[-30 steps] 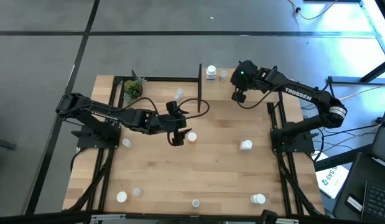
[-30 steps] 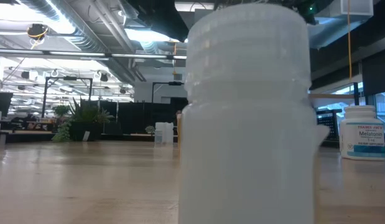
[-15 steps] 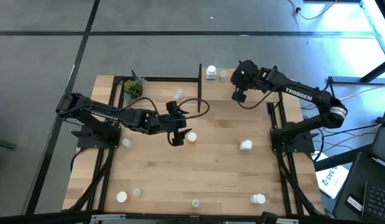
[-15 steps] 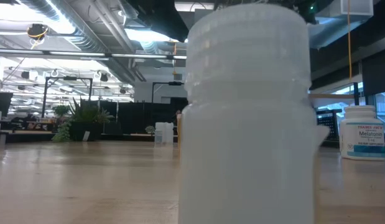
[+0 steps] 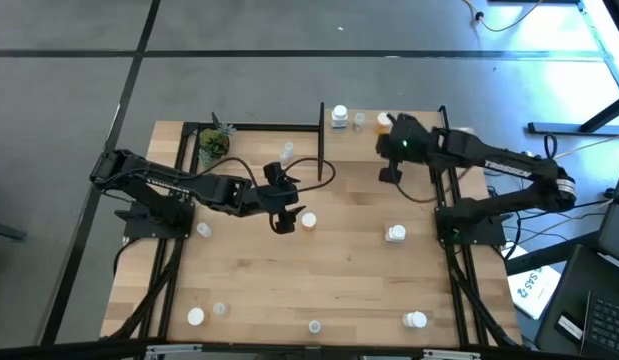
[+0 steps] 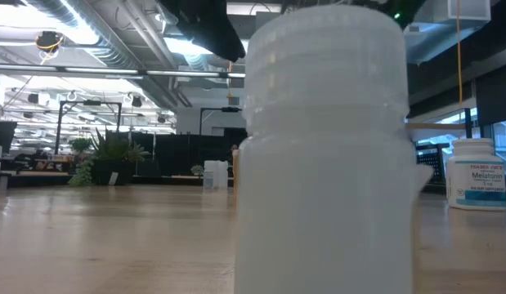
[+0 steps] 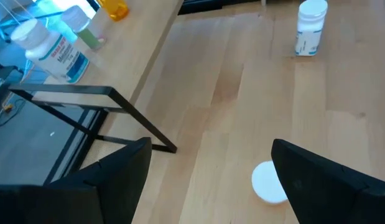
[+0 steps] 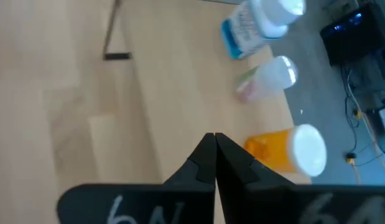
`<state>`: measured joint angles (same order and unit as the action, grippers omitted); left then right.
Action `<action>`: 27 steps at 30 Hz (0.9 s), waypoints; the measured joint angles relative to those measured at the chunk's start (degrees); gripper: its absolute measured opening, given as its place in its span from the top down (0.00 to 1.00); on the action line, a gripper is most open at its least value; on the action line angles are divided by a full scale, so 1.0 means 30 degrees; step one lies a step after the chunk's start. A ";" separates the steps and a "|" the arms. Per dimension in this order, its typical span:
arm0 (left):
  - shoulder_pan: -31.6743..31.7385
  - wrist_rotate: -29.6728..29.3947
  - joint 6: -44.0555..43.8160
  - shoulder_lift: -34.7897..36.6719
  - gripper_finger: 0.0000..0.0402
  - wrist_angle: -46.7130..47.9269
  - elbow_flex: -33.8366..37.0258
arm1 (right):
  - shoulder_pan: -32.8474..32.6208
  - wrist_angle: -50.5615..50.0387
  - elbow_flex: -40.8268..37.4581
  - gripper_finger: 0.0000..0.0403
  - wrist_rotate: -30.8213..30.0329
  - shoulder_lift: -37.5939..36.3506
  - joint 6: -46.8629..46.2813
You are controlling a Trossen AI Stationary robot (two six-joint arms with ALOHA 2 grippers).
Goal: Pick and place medicine bottles onto shelf by color
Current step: Put the bottom yellow transparent pill bottle on the shelf
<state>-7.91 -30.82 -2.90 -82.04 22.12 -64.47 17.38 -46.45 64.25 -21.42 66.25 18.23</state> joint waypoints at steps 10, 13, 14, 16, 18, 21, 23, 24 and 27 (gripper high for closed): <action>-0.0751 0.0084 -0.0964 0.0000 0.19 0.0675 0.0000 | -0.6331 -0.3505 0.0000 1.00 -0.2522 -0.0689 -0.4836; -0.1262 0.0091 -0.1743 0.0000 0.19 0.1066 0.0000 | -0.8176 -0.4719 0.0000 1.00 -0.2476 -0.0689 -0.7116; -0.1476 0.0098 -0.1943 0.0000 0.19 0.1087 0.0000 | -0.8733 -0.5216 0.0000 1.00 -0.2470 -0.0689 -0.7950; -0.1954 0.0098 -0.2058 0.0000 0.19 0.1074 0.0000 | -0.9895 -0.6005 0.0000 1.00 -0.2517 -0.0689 -0.9462; -0.2464 0.0091 -0.2173 0.0000 0.19 0.1076 0.0000 | -1.1046 -0.6732 0.0094 1.00 -0.2396 -0.0679 -1.0847; -0.3212 0.0093 -0.2948 0.0000 0.19 0.1067 0.0000 | -1.2630 -0.7903 0.0668 1.00 -0.1465 -0.0621 -1.3114; -0.3762 0.0090 -0.3029 0.0000 0.19 0.1069 0.0000 | -1.3614 -0.8528 0.0981 1.00 -0.0909 -0.0526 -1.4349; -0.4046 0.0084 -0.3029 0.0000 0.19 0.1066 0.0000 | -1.4033 -0.8795 0.1128 1.00 -0.0723 -0.0439 -1.4937; -0.4817 0.0093 -0.3407 0.0000 0.19 0.1102 0.0000 | -1.4902 -0.9229 0.1419 1.00 0.0769 -0.0131 -1.6284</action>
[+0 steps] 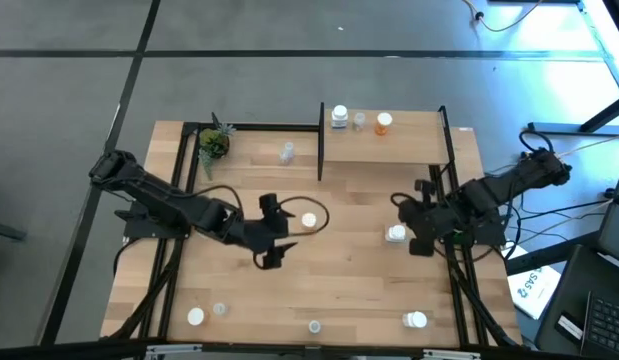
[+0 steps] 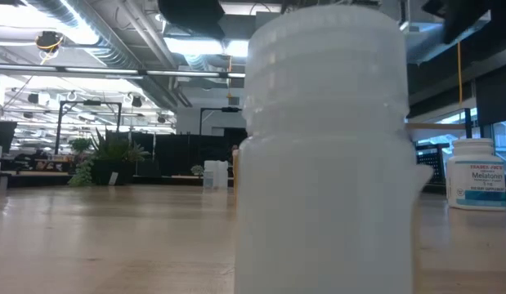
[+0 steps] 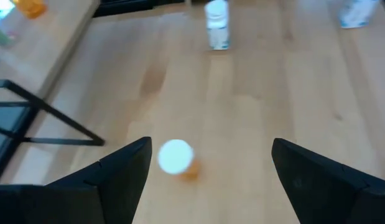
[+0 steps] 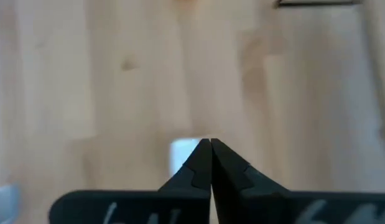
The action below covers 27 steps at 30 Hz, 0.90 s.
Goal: Pick and place medicine bottles onto shelf by color
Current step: Put the bottom yellow transparent pill bottle on the shelf
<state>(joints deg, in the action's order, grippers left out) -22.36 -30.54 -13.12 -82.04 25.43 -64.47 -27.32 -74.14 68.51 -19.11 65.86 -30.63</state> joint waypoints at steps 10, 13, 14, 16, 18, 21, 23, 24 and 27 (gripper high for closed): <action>-0.2587 0.0377 -0.3997 0.0000 0.19 0.2146 -0.0007 | -0.0878 0.0439 0.0024 0.99 0.2457 0.1819 -0.0744; -0.3455 0.0522 -0.5423 0.0000 0.19 0.2698 -0.0007 | -0.0870 0.0754 0.0024 0.99 0.2574 0.2242 -0.0551; -0.3718 0.0527 -0.5655 0.0000 0.19 0.2769 -0.0007 | -0.0870 0.0953 0.0024 0.99 0.2719 0.2344 -0.0189; -0.4200 0.0564 -0.6106 0.0000 0.19 0.2861 -0.0007 | -0.0853 0.1332 0.0024 0.98 0.3348 0.2490 0.0737; -0.4580 0.0588 -0.6584 0.0000 0.19 0.2870 -0.0007 | -0.0849 0.2130 0.0016 0.98 0.3720 0.2572 0.1465; -0.5032 0.0581 -0.7254 0.0000 0.19 0.2870 -0.0007 | -0.0849 0.3583 0.0016 0.95 0.3780 0.2568 0.2009; -0.5377 0.0576 -0.7662 0.0000 0.19 0.2865 -0.0007 | -0.0849 0.4442 0.0016 0.93 0.3780 0.2571 0.2421; -0.5546 0.0581 -0.7843 0.0000 0.19 0.2870 -0.0007 | -0.0849 0.4687 0.0016 0.91 0.3773 0.2568 0.2746; -0.6017 0.0581 -0.8092 0.0000 0.19 0.2870 -0.0007 | -0.0849 0.5160 0.0016 0.84 0.3758 0.2568 0.2982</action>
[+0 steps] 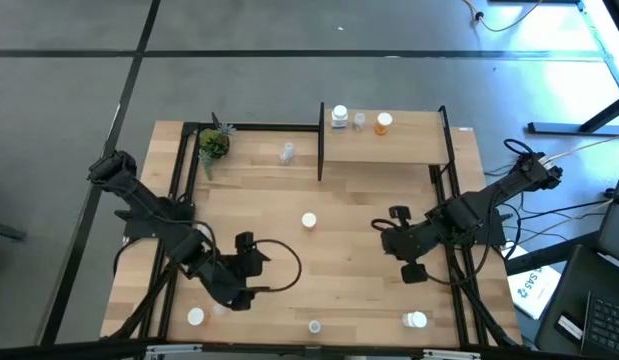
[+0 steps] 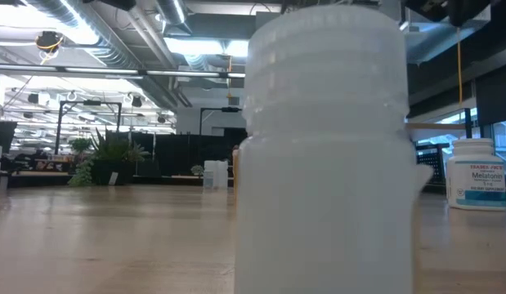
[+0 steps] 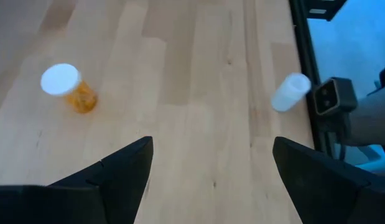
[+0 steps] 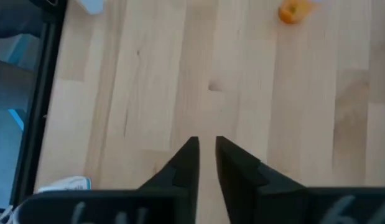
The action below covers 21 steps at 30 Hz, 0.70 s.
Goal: Pick and place medicine bottles onto shelf by color
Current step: Put the bottom yellow transparent pill bottle on the shelf
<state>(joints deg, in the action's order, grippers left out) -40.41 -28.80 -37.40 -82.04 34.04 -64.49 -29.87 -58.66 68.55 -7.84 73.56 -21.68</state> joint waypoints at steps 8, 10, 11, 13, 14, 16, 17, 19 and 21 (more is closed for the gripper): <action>-0.0874 0.0001 -0.0835 0.0000 0.19 0.0310 0.0000 | 0.0000 0.1250 0.0000 0.63 -0.0003 0.0000 0.0061; -0.1065 0.0350 -0.1298 0.0000 0.19 0.0758 0.0000 | 0.0000 0.1581 0.0000 0.58 -0.0008 0.0000 0.0472; -0.1119 0.0817 -0.1553 0.0000 0.19 0.0974 0.0000 | 0.0000 0.1731 0.0000 0.56 -0.0007 0.0000 0.0727; -0.1173 0.2105 -0.2381 0.0000 0.19 0.1563 0.0000 | 0.0000 0.1970 -0.0003 0.52 -0.0018 0.0004 0.1139; -0.1177 0.2665 -0.2750 0.0000 0.19 0.1740 0.0000 | 0.0000 0.2081 -0.0006 0.50 -0.0020 0.0003 0.1369; -0.1177 0.3694 -0.3433 0.0000 0.19 0.1999 -0.0007 | 0.0000 0.2365 -0.0007 0.47 -0.0019 0.0000 0.1830; -0.1177 0.4230 -0.3751 0.0000 0.19 0.2186 -0.0007 | 0.0000 0.2477 -0.0007 0.47 -0.0018 0.0000 0.2010; -0.1177 0.5135 -0.4410 0.0000 0.19 0.2359 -0.0007 | 0.0000 0.2847 -0.0007 0.46 -0.0022 0.0000 0.2413; -0.1177 0.5724 -0.5069 0.0000 0.19 0.2643 -0.0007 | 0.0000 0.3259 -0.0007 0.46 -0.0022 0.0000 0.2790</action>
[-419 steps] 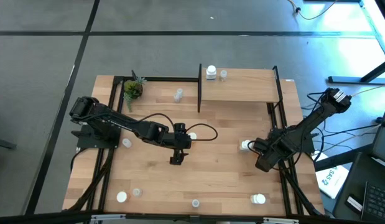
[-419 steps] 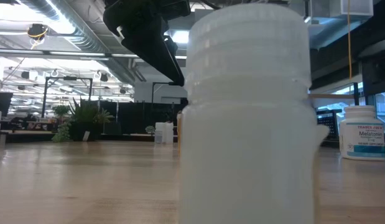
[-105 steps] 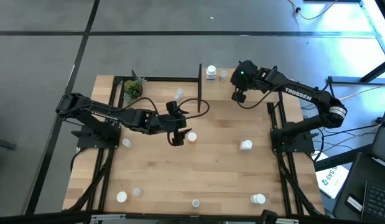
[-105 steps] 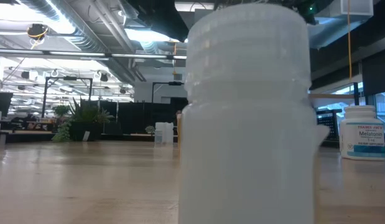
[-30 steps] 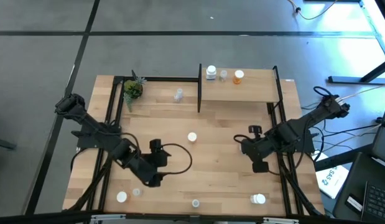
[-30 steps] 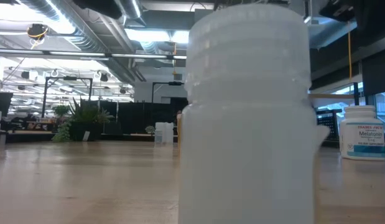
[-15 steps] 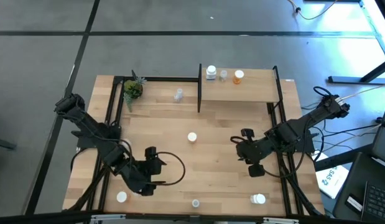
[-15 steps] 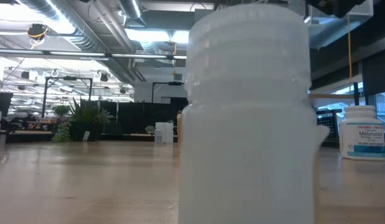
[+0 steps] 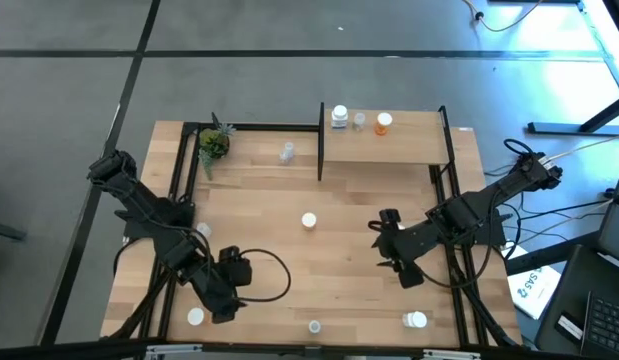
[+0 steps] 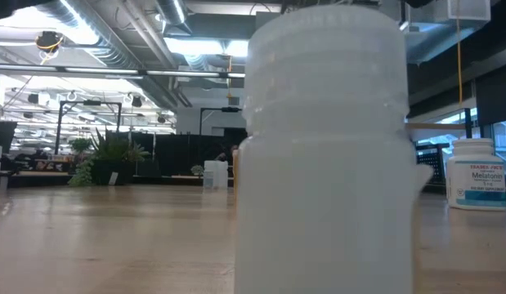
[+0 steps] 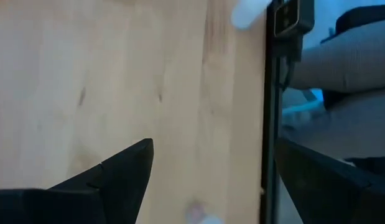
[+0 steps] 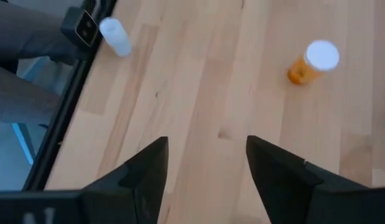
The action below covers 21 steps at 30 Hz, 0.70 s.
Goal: Pick and place medicine bottles onto shelf by color
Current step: Put the bottom yellow transparent pill bottle on the shelf
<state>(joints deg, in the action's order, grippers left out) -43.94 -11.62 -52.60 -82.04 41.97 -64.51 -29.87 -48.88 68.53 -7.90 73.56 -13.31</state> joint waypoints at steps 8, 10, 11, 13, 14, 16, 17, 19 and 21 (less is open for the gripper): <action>-0.0013 0.1219 -0.1005 0.0000 0.19 0.0863 0.0000 | 0.0007 0.1020 -0.0016 0.45 -0.0071 0.0052 0.1450; 0.0104 0.0943 -0.1463 0.0000 0.19 0.1148 0.0000 | 0.0007 0.1538 -0.0142 0.45 -0.0620 0.0214 0.1583; 0.0162 0.0717 -0.1817 0.0000 0.19 0.1399 0.0000 | 0.0007 0.1609 -0.0152 0.45 -0.0855 0.0366 0.1598; 0.0290 0.0515 -0.2553 0.0000 0.19 0.2177 0.0000 | 0.0007 0.1600 -0.0153 0.45 -0.0980 0.0615 0.1627; 0.0359 0.0497 -0.3165 0.0000 0.19 0.2728 0.0000 | 0.0007 0.1606 -0.0153 0.45 -0.1001 0.0730 0.1678; 0.0529 0.0505 -0.4602 0.0000 0.19 0.4131 0.0000 | 0.0007 0.1656 -0.0153 0.45 -0.1005 0.0976 0.1980; 0.0626 0.0504 -0.5222 0.0000 0.19 0.4873 0.0000 | 0.0007 0.1716 -0.0153 0.45 -0.1005 0.1089 0.2055; 0.0796 0.0500 -0.5960 0.0000 0.19 0.5823 0.0000 | 0.0007 0.1862 -0.0160 0.45 -0.1005 0.1261 0.2034; 0.0915 0.0505 -0.5894 0.0000 0.19 0.5954 0.0000 | 0.0022 0.2067 -0.0160 0.45 -0.1005 0.1441 0.2020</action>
<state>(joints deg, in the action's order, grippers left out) -41.20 -10.11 -70.29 -82.04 59.83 -64.51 -29.80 -42.68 68.05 -10.92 77.88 -7.25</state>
